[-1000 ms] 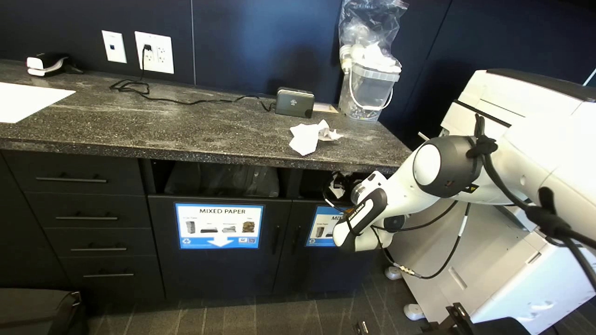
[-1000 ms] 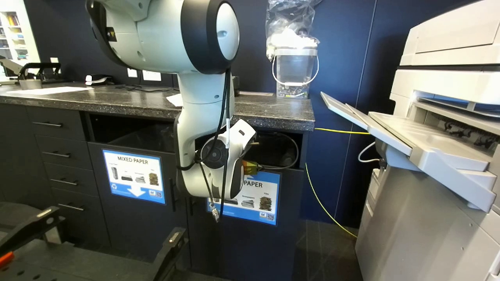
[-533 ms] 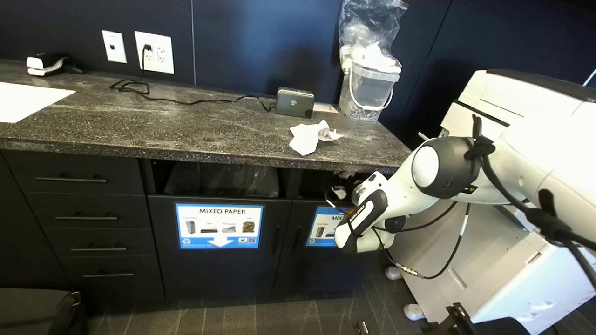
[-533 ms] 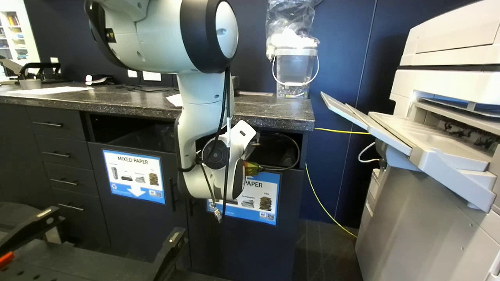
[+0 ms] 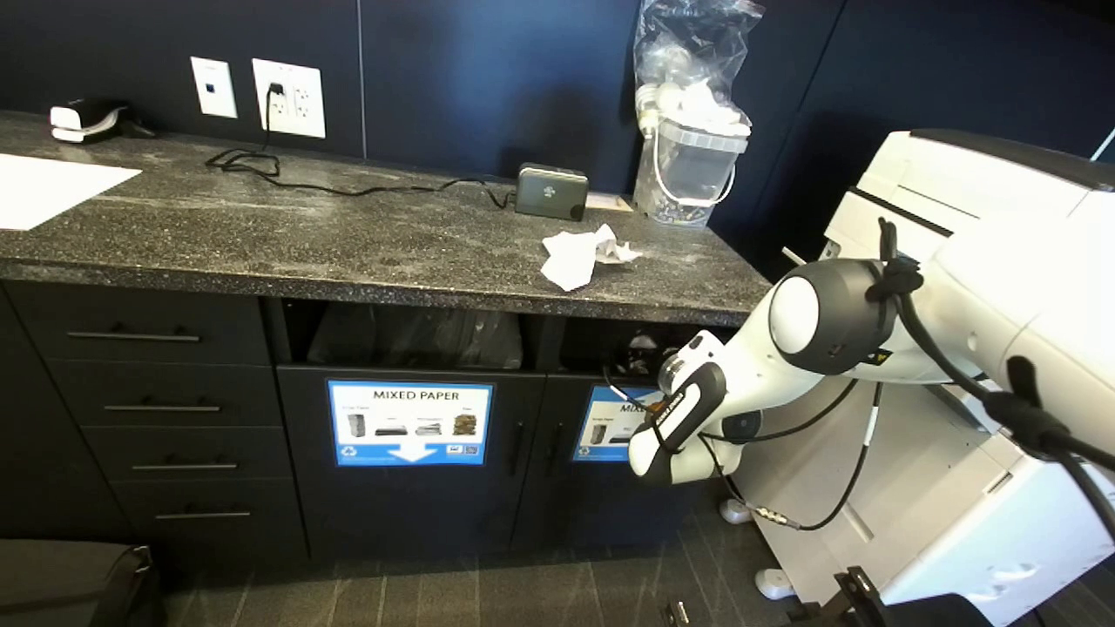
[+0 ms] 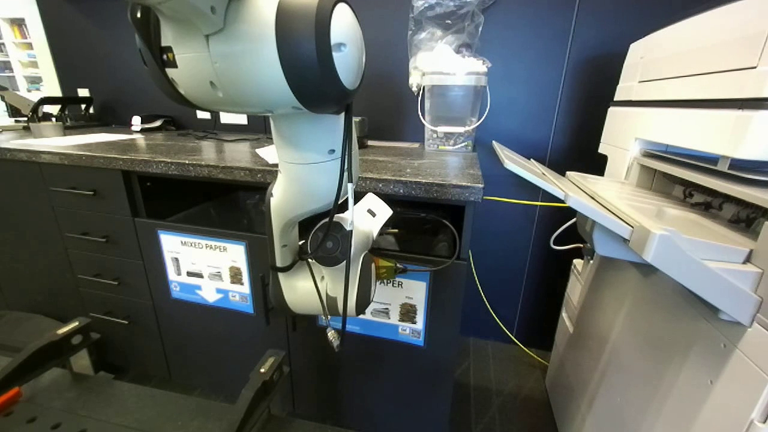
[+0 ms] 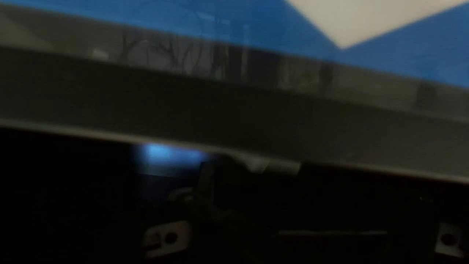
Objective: Throw two of the papers on the tabletop into the bin on the right
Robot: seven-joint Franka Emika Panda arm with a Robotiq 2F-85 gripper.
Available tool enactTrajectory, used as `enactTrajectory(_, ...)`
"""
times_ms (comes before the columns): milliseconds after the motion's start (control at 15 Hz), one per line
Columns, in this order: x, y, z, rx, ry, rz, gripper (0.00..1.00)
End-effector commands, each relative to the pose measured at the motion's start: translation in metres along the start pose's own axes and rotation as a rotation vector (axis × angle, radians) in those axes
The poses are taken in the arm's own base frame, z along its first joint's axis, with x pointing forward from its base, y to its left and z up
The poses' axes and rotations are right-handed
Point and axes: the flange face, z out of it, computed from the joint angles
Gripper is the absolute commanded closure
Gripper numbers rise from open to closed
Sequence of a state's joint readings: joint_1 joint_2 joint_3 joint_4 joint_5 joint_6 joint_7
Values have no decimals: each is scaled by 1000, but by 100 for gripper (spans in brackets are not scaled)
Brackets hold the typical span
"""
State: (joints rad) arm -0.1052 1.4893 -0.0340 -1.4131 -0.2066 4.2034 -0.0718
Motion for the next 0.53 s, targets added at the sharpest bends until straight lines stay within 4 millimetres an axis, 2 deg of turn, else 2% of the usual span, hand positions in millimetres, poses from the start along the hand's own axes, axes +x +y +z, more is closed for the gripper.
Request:
enactTrajectory(0,-6,-5,-7,19,-50,1,0)
enactTrajectory(133,-11,-7,-13,20,-73,7,0)
enactTrajectory(467,-1,-3,-31,-27,-92,-24,0)
